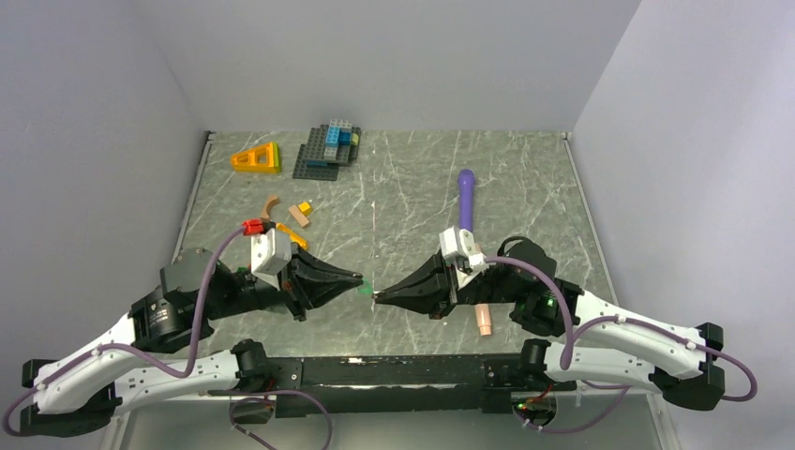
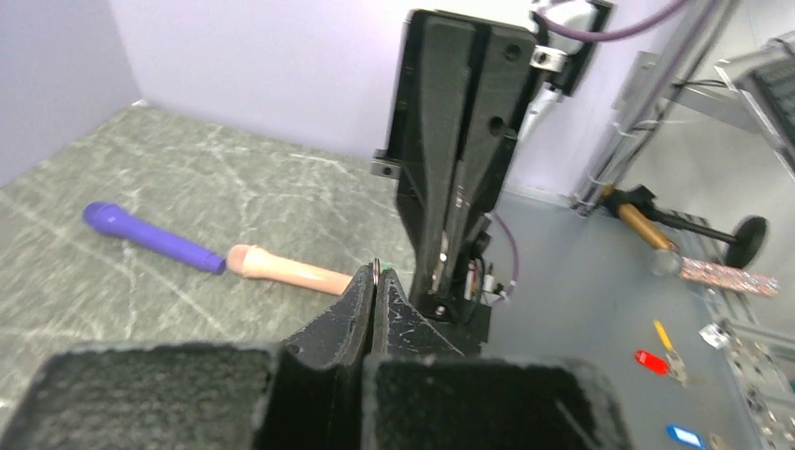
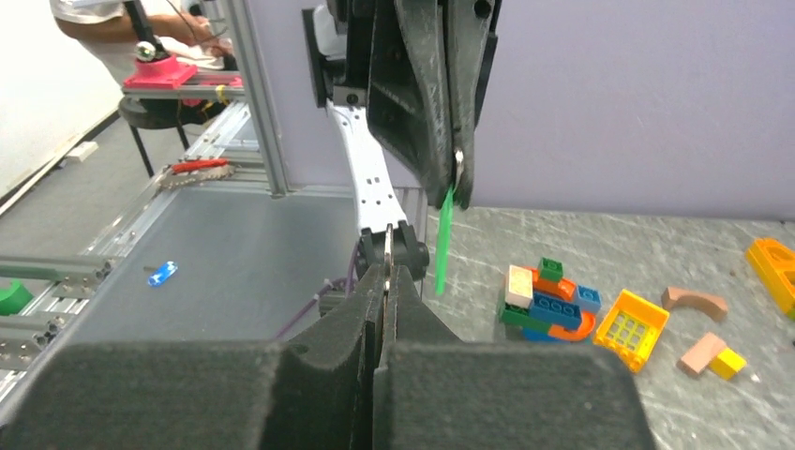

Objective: Remove the keys from the keyring

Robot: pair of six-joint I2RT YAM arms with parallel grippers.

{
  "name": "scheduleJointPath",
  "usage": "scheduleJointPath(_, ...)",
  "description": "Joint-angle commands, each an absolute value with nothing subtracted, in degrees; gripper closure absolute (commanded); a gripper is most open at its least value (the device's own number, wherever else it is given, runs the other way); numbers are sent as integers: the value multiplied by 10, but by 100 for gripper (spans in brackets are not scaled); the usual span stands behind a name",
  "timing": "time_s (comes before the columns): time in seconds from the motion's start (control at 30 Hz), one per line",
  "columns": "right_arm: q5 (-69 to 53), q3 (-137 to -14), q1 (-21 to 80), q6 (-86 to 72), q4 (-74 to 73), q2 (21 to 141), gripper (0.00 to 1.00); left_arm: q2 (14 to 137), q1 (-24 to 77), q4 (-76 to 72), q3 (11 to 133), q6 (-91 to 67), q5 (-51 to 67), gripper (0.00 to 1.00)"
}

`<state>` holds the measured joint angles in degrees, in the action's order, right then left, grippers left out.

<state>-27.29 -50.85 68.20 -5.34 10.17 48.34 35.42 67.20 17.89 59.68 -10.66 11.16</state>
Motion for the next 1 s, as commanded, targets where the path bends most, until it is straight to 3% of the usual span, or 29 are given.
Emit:
scheduleJointPath(0.0,-202,-480,685,-54,125,459,100,370,671,182,608,-123,-12,100)
scheduleJointPath(0.27,112,-458,685,-118,46,486,100,492,663,302,646,-192,-274,100)
scheduleJointPath(0.43,266,-475,684,-181,-35,546,100,561,580,284,626,-223,-215,100)
scheduleJointPath(0.63,332,-477,675,-245,-84,594,100,622,477,229,565,-241,-117,100)
scheduleJointPath(0.77,308,-461,646,-263,-87,601,100,678,434,222,550,-246,-84,100)
scheduleJointPath(0.97,245,-436,591,-277,-80,601,100,730,392,201,538,-250,-62,83)
